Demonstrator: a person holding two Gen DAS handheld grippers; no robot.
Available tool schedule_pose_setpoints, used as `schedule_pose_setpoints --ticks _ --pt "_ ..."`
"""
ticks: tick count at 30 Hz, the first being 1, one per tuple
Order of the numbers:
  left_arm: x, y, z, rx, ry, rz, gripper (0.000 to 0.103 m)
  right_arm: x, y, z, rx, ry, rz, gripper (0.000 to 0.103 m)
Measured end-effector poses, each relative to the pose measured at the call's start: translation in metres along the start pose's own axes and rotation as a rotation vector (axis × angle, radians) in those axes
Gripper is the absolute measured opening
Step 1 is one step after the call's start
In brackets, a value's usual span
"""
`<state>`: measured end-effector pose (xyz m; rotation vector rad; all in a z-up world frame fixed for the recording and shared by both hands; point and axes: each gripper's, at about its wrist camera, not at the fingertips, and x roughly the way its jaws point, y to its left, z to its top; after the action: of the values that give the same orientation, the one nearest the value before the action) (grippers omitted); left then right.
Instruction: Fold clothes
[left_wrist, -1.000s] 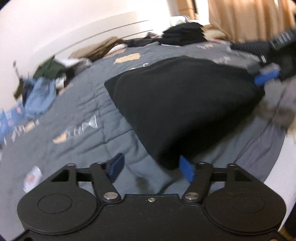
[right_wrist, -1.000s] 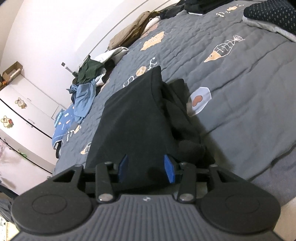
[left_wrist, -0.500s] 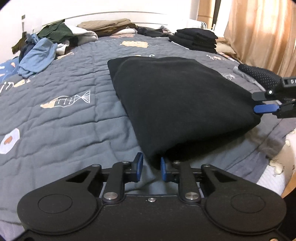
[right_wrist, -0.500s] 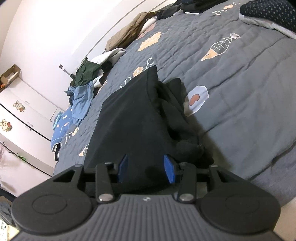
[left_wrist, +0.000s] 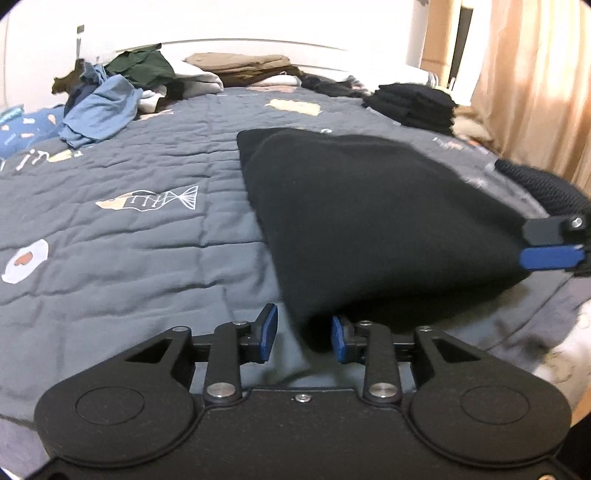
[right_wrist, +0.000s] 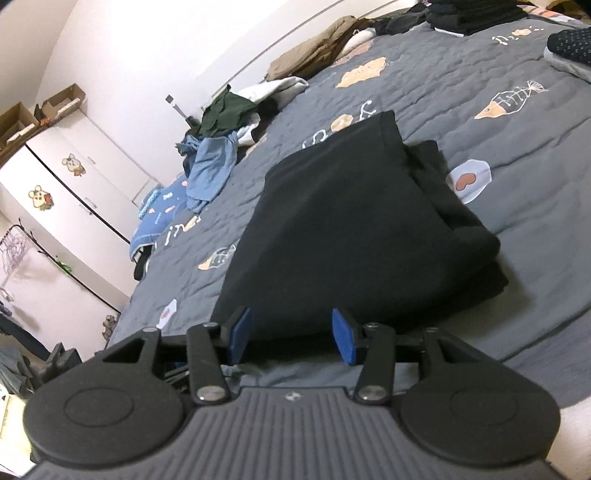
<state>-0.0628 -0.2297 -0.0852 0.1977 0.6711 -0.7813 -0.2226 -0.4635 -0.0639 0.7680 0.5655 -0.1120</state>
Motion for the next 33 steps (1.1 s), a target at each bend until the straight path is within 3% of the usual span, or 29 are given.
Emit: schedule_pose_setpoints --ticks 2,4,7,14,18,20,24,28,31,33 --pt "0.0 -0.004 -0.002 0.051 -0.005 0.009 0.033 0.002 -0.003 0.0 0.013 0.005 -0.012 0.048" --pt "-0.002 -0.011 -0.003 0.134 -0.02 0.021 0.024 0.002 -0.006 0.0 0.025 0.007 -0.022 0.048" --pt "-0.008 -0.038 -0.016 0.45 -0.066 0.115 0.021 0.0 -0.008 -0.001 0.031 0.0 -0.031 0.048" --pt "-0.018 -0.058 -0.037 0.72 -0.113 0.2 0.014 -0.001 -0.01 0.0 0.042 0.0 -0.033 0.048" --pt "-0.013 -0.067 -0.04 0.726 -0.123 0.234 0.02 0.001 -0.01 0.001 0.042 0.011 -0.028 0.048" --pt "-0.012 -0.069 -0.039 0.729 -0.137 0.241 0.03 0.003 -0.008 0.0 0.036 0.018 -0.022 0.048" --pt "-0.007 -0.072 -0.038 0.732 -0.162 0.254 0.033 0.006 -0.006 -0.001 0.03 0.034 -0.018 0.049" --pt "-0.002 -0.074 -0.037 0.735 -0.187 0.266 0.047 0.008 -0.007 -0.001 0.038 0.039 -0.023 0.049" --pt "0.002 -0.075 -0.036 0.743 -0.206 0.274 0.046 0.009 -0.008 -0.001 0.043 0.043 -0.025 0.049" --pt "0.006 -0.077 -0.038 0.772 -0.205 0.284 0.032 0.01 -0.008 -0.001 0.04 0.044 -0.031 0.049"
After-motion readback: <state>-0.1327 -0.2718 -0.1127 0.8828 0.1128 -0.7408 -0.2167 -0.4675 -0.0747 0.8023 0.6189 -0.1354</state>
